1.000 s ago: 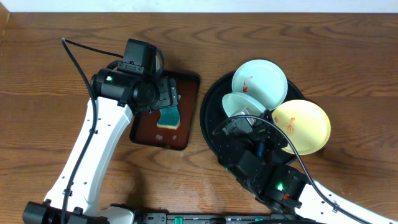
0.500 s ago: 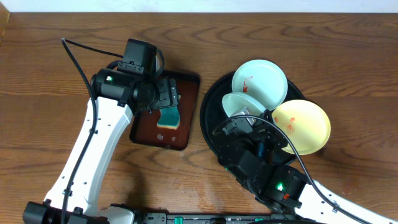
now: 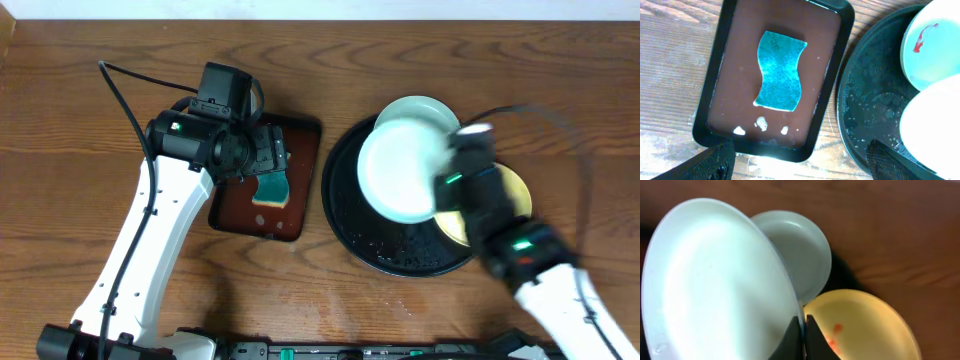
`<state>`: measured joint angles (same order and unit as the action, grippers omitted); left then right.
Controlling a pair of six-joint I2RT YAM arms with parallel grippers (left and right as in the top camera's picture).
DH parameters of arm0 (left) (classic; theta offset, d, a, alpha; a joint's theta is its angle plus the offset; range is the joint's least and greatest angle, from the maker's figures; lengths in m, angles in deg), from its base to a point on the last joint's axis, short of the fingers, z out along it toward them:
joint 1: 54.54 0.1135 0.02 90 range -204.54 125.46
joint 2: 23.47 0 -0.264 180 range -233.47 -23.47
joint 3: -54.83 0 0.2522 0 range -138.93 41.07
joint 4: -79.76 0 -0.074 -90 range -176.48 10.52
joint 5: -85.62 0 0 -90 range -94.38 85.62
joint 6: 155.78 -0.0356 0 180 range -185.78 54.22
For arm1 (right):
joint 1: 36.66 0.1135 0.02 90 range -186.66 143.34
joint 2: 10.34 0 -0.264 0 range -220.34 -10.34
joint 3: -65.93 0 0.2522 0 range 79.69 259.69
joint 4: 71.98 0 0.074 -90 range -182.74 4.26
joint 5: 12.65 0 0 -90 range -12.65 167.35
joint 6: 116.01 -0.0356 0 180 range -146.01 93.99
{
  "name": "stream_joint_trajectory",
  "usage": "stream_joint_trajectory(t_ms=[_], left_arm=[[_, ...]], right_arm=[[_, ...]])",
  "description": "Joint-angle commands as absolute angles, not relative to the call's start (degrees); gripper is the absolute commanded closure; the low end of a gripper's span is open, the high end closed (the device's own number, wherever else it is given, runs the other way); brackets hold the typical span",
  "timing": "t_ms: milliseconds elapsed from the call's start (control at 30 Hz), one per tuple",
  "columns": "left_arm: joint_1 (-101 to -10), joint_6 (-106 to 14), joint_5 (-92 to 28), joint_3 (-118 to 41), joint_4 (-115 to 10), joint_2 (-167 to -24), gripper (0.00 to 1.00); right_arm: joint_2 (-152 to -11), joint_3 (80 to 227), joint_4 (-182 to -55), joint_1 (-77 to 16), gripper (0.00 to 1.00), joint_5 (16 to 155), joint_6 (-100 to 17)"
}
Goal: Clean dirty plates on tray and stack at the side
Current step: 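Carry green plate right and set it on table beside tray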
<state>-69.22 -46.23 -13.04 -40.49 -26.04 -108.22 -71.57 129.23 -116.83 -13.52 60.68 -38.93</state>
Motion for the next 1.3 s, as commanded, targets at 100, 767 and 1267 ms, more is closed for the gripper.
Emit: stream_joint_trajectory(t_ms=[100,767,1267], left_arm=[[-68.95,-46.25,-12.93,-40.43,-25.78,-108.11,0.16],[-68.97,-46.25,-12.93,-40.43,-25.78,-108.11,0.16],[-68.97,-46.25,-12.93,-40.43,-25.78,-108.11,0.16]], right_arm=[[-70.22,133.9,-123.06,-41.56,0.99,85.34,-45.49],[-102.63,133.9,-111.92,-82.85,0.99,87.92,-53.1],[-90.41,133.93,-116.59,-77.91,0.4,99.0,-43.83]])
